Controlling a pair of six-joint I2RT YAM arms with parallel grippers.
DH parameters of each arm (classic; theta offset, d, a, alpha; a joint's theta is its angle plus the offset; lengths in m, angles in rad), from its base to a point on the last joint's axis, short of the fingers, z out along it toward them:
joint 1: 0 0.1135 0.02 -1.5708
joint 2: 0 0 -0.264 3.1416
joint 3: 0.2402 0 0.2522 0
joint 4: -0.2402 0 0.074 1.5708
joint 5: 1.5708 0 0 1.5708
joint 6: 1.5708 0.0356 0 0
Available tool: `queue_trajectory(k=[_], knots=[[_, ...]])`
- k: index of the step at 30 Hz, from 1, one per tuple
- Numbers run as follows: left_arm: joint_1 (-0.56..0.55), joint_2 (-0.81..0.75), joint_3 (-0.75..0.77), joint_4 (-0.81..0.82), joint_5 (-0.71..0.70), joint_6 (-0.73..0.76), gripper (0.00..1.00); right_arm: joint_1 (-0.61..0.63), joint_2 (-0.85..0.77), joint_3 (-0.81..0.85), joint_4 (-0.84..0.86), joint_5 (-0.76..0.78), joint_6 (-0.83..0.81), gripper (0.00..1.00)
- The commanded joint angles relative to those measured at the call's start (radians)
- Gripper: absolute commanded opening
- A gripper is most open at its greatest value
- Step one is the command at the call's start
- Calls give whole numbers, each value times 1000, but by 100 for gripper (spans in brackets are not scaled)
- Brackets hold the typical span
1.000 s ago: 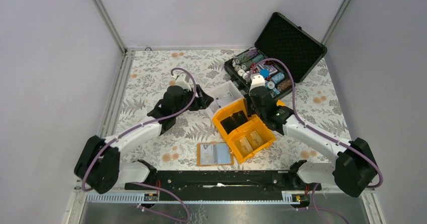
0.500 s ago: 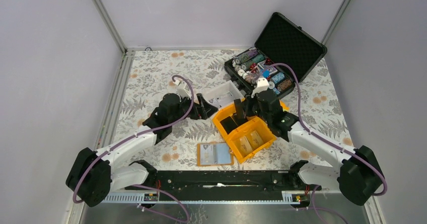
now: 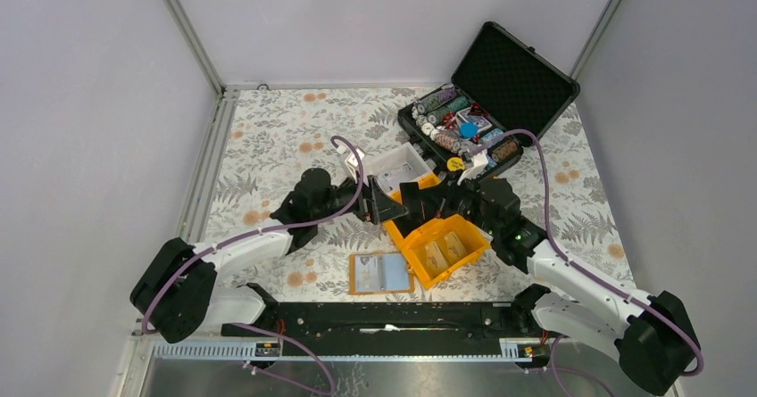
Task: Put the credit cards into the card holder
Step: Pick up the credit card from the storage box.
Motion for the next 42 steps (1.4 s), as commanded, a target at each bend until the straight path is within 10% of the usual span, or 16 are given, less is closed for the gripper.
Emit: queue_trajectory(k=[1,9,22,25,28,42], knots=[[-16,11,24,56,27,28,96,-4,-60,-5,103,-72,35,0],[-56,52,55,80,49,31,87,-8,-109,-16,126,-109,60,0],[-58,76,14,210,34,-34,1,-31,-115,-47,81,-64,45,9],[-59,80,10,197,9,-28,0,-31,-119,-35,28,-11,28,48],[-59,76,11,172,-18,-10,0,-32,-120,-31,3,15,8,67],[-58,47,-2,135,-83,2,0,-38,-101,-46,-2,-27,5,59]])
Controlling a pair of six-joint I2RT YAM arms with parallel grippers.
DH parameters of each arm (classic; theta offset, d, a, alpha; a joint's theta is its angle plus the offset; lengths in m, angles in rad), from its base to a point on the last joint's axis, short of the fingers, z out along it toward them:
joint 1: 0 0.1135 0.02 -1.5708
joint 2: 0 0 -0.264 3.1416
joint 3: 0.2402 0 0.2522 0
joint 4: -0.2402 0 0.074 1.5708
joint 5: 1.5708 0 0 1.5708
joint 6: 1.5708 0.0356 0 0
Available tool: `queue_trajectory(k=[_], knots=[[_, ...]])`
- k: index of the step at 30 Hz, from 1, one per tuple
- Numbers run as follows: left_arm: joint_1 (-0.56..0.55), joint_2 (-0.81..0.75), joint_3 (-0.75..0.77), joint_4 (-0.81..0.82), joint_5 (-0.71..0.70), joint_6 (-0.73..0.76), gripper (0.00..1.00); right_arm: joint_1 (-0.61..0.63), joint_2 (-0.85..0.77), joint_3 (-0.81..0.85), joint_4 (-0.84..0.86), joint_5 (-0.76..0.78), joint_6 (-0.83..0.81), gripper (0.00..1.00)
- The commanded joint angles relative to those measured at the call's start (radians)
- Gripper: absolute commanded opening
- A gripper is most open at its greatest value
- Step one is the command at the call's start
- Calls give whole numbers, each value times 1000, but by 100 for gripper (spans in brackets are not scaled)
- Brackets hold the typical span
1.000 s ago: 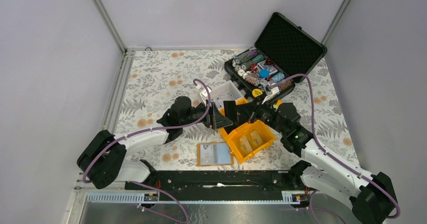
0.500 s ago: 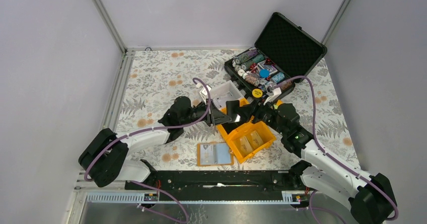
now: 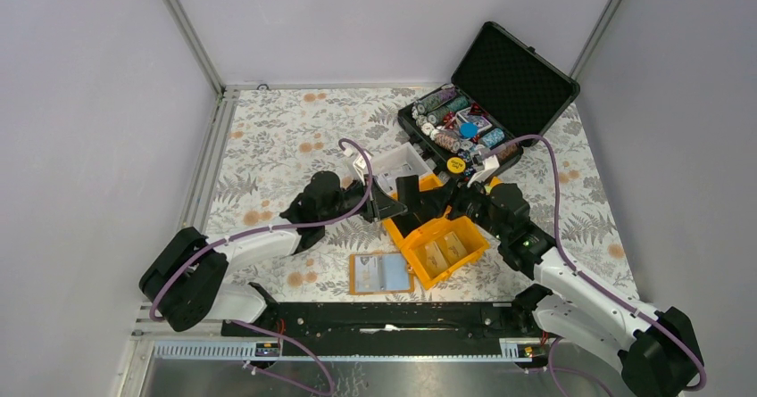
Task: Put the credit cards into the card holder
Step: Pick up the credit card from the storage box.
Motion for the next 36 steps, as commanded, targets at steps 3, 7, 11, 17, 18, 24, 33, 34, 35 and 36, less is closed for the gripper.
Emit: queue_trajectory(k=[3,7,11,17,18,24,33,34,35,36], knots=[[1,-26,-12,84,21,22,0,-30,12,11,15,-34,-3,65],[1,-29,-18,88,64,33,0,-107,41,16,81,-131,17,61],[1,-33,-22,94,91,33,0,-143,100,46,132,-261,27,54],[1,-39,-29,94,102,40,0,-161,139,75,156,-360,34,52],[1,-37,-30,96,104,41,0,-164,142,76,161,-366,33,53],[1,-36,-29,106,122,42,0,-178,178,86,186,-378,39,50],[1,-37,-22,84,117,56,0,-183,223,108,229,-417,53,35],[1,-36,-22,84,115,56,0,-183,222,109,230,-419,53,34],[1,-34,-21,82,113,55,0,-183,219,109,230,-421,53,33],[1,-32,-20,79,109,55,0,-183,216,109,230,-422,52,33]])
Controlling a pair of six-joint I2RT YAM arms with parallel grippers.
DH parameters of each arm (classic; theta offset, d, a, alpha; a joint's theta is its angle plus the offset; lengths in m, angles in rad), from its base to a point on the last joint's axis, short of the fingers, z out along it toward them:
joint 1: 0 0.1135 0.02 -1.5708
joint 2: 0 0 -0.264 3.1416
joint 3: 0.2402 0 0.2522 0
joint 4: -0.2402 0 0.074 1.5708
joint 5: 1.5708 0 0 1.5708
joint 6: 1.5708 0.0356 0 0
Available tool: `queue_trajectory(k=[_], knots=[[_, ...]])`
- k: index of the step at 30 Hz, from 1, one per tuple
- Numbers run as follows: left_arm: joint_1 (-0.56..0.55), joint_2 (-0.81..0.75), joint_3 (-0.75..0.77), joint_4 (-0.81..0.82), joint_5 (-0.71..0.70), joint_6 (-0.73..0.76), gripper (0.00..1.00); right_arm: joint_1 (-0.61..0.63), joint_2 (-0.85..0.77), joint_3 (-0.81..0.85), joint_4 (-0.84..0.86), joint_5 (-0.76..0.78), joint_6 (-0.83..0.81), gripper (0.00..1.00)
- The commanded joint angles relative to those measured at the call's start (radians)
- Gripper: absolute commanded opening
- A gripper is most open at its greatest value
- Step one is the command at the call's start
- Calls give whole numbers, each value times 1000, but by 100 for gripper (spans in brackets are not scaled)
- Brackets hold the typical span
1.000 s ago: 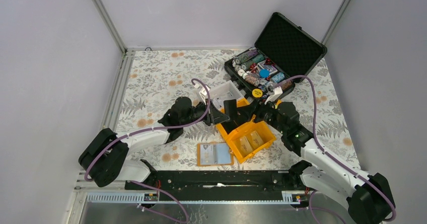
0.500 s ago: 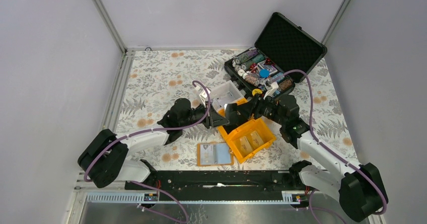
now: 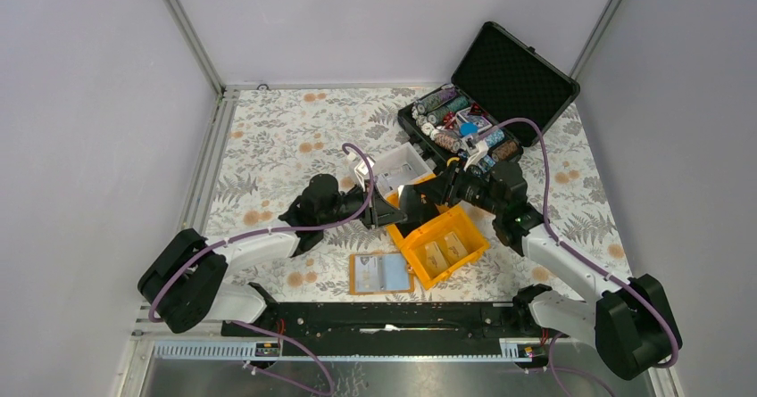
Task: Put the credit cards into the card holder
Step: Pick up the credit card from the storage box.
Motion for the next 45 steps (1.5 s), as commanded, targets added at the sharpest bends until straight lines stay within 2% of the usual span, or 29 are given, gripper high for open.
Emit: queue_trajectory(k=[1,13,27,35,45], knots=[[1,-21,12,53,12,20,0,-8,-14,48,62,-32,2,33],[1,-26,18,15,-31,16,0,-8,-38,59,11,-19,-20,32],[6,-27,24,-41,-98,-8,0,-8,-53,61,-34,-62,-19,30],[8,-19,24,-22,-89,-31,0,-8,-50,52,-14,-103,-2,29],[35,-49,-14,34,-23,-24,0,-8,-6,85,-24,-312,-77,26]])
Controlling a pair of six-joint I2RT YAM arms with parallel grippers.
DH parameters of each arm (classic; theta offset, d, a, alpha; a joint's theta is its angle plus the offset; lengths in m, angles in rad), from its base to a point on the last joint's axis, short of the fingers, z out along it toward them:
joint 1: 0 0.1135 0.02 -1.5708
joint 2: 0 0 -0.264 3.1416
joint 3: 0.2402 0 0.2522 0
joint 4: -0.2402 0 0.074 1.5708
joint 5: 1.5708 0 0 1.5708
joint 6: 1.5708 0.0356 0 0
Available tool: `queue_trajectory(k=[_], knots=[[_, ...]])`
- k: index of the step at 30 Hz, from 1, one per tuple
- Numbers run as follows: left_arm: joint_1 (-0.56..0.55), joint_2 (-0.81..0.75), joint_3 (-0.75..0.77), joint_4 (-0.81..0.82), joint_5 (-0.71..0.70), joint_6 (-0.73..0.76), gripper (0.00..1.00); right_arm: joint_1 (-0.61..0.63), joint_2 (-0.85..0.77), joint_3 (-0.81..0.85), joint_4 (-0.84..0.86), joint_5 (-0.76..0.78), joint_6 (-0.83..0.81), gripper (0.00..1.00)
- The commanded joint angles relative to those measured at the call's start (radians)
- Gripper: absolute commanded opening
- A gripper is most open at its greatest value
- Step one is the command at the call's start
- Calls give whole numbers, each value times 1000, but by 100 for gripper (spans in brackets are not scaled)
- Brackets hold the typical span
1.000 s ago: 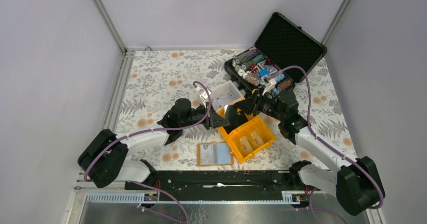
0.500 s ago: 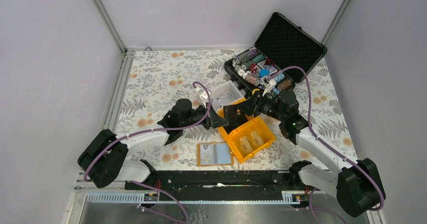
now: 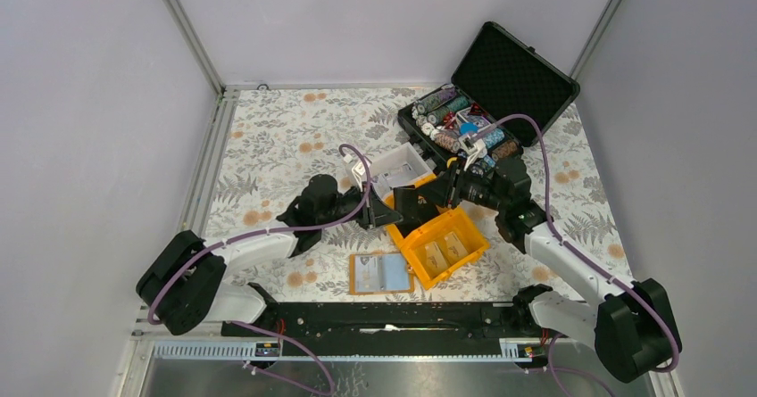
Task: Put the credit cards into the card holder
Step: Pick up the credit card from the storage box.
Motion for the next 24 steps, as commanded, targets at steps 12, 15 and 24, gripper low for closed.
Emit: queue_trajectory(k=[12,15,24], knots=[[31,-42,-4,169,151,11,0,10,100,76,39,-275,-57,25],[31,-28,5,164,157,13,0,10,107,71,64,-281,-46,16],[32,63,69,99,31,108,0,9,75,7,98,-42,-123,0]])
